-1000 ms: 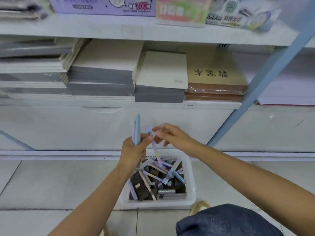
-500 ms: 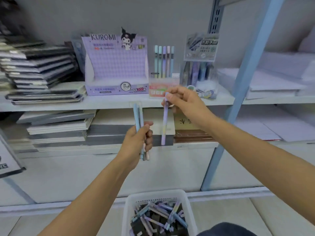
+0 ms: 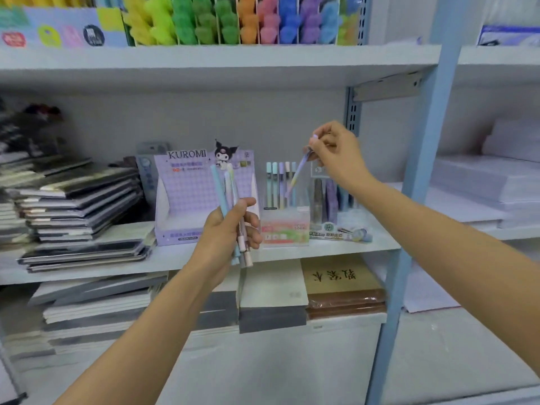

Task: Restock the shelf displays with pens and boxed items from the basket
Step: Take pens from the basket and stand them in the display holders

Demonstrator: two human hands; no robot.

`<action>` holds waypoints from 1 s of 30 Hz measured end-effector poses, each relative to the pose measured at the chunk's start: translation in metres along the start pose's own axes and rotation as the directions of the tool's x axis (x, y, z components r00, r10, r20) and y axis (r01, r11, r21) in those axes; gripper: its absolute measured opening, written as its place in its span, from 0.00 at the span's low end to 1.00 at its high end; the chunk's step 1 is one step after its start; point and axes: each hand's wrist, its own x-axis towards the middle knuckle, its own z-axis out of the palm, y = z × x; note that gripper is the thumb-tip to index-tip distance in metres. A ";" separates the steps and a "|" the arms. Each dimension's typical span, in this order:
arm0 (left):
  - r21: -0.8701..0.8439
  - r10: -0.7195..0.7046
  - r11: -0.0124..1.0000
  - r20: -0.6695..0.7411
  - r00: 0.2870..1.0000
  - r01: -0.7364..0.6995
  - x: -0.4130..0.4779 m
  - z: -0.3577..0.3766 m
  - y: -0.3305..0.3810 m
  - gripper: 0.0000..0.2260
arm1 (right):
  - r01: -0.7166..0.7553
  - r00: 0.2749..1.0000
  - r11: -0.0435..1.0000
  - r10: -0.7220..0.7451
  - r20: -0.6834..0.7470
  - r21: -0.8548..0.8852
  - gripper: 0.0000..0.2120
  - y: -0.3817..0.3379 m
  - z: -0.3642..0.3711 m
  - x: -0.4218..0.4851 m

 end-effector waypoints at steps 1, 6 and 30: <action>0.006 0.003 1.000 0.009 1.000 -0.003 0.004 -0.001 0.000 0.11 | -0.007 1.000 0.999 0.008 0.004 -0.035 0.02 0.007 0.003 0.002; 0.009 0.004 1.000 0.037 0.999 -0.004 0.022 -0.002 0.000 0.11 | 0.023 0.997 0.981 -0.009 0.075 -0.195 0.03 0.028 0.018 0.008; -0.009 -0.022 1.000 0.062 0.998 0.023 0.037 -0.001 -0.007 0.11 | 0.130 0.985 0.794 -0.038 0.165 -0.594 0.08 0.051 0.034 0.025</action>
